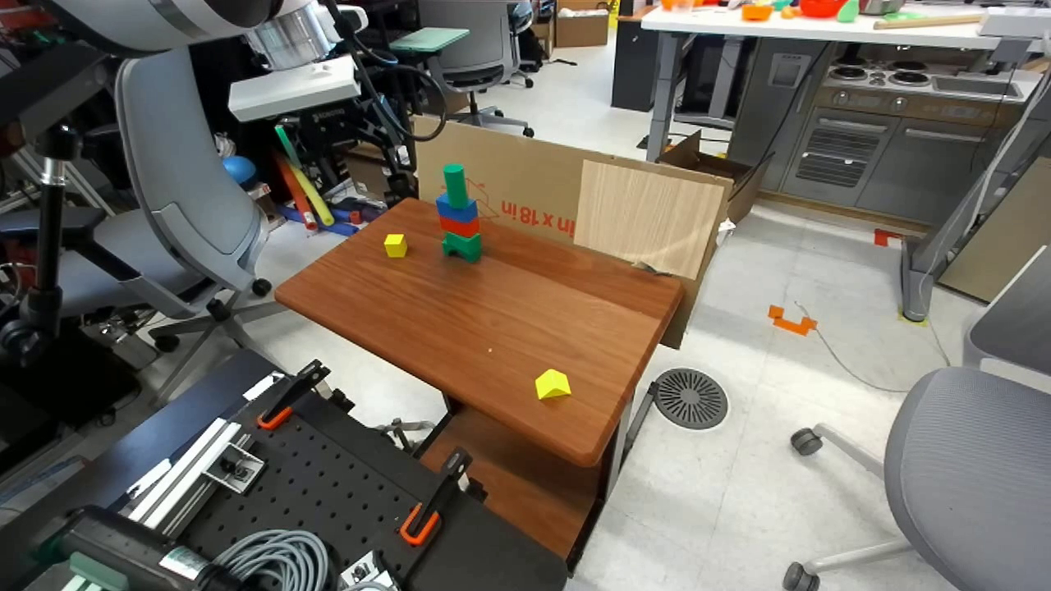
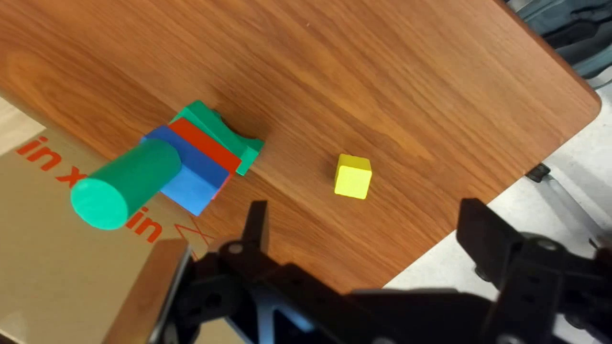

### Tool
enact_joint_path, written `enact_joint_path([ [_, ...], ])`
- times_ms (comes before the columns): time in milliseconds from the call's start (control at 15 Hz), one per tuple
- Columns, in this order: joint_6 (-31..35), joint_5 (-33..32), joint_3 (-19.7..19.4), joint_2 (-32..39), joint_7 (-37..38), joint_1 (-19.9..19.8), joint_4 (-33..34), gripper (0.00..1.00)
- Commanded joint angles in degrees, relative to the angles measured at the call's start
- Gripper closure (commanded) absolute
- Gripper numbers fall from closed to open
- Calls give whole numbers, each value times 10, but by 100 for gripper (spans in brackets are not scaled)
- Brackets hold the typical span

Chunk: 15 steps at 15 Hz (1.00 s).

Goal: Stack the yellow block on top of the green toy.

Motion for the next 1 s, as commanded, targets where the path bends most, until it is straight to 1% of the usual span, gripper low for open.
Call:
enact_joint_path([
  [0, -25, 2, -3, 62, -44, 9, 72, 0],
  [200, -47, -8, -9, 103, -28, 17, 114, 0],
  [533, -106, -16, -16, 170, -1, 38, 176, 0],
  [933, -151, -9, -23, 220, 23, 56, 227, 0],
])
